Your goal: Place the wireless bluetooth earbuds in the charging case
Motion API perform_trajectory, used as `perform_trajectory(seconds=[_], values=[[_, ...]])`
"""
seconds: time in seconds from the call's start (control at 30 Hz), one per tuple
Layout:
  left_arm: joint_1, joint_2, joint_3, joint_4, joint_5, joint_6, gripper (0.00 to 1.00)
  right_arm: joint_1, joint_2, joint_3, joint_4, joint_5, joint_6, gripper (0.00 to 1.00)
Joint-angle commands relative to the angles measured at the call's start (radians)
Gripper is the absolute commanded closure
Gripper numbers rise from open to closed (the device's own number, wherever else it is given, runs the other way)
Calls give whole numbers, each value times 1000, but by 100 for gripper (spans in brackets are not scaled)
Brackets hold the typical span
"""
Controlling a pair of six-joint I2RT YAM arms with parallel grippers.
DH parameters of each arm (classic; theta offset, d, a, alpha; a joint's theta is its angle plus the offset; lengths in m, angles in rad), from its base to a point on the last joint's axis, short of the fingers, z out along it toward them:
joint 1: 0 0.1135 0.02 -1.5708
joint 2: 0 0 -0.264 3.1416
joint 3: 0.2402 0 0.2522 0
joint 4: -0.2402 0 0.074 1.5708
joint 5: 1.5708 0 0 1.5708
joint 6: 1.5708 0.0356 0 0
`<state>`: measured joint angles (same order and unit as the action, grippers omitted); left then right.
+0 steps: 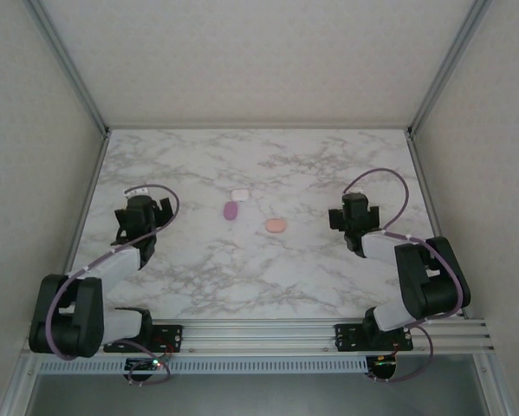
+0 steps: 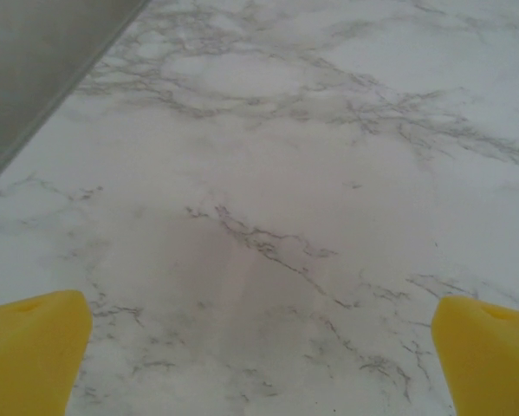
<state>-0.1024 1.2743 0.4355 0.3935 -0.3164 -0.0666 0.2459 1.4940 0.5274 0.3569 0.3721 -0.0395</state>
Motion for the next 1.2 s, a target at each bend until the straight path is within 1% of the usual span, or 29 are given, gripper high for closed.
perform_trajectory(seconds=[0.0, 0.03, 0.1, 0.17, 0.27, 0.3, 0.33, 0.37, 0.4, 0.43, 0.47, 0.5, 0.53, 1.17], values=[[19, 68, -33, 246, 98, 26, 0, -47, -15, -42, 287, -166, -60, 6], [22, 79, -20, 239, 115, 29, 0, -72, -31, -71, 332, -230, -53, 5], [25, 107, -25, 297, 168, 71, 0, -109, -58, -154, 419, -328, -40, 4], [36, 153, -35, 360, 188, 76, 0, -118, -58, -178, 460, -349, -37, 3], [41, 278, -56, 524, 205, 80, 0, -141, -42, -140, 404, -374, -18, 4], [47, 256, -35, 439, 207, 73, 0, -156, -23, -130, 402, -381, -3, 4], [56, 264, -27, 440, 213, 65, 0, -166, 13, -136, 438, -391, 3, 4], [59, 263, -34, 450, 210, 59, 0, -168, 50, -157, 530, -385, 10, 4], [60, 262, -32, 446, 202, 56, 0, -174, 43, -168, 531, -365, 24, 3], [60, 262, -32, 446, 201, 56, 0, -174, 39, -159, 508, -378, 18, 3], [59, 263, -33, 446, 201, 57, 0, -174, 44, -150, 501, -351, 29, 3], [59, 263, -33, 447, 198, 57, 0, -175, 43, -127, 454, -284, 58, 2], [58, 264, -33, 448, 197, 57, 0, -175, 47, -136, 476, -273, 58, 1], [58, 262, -30, 444, 206, 61, 0, -172, 45, -130, 463, -280, 53, 1]])
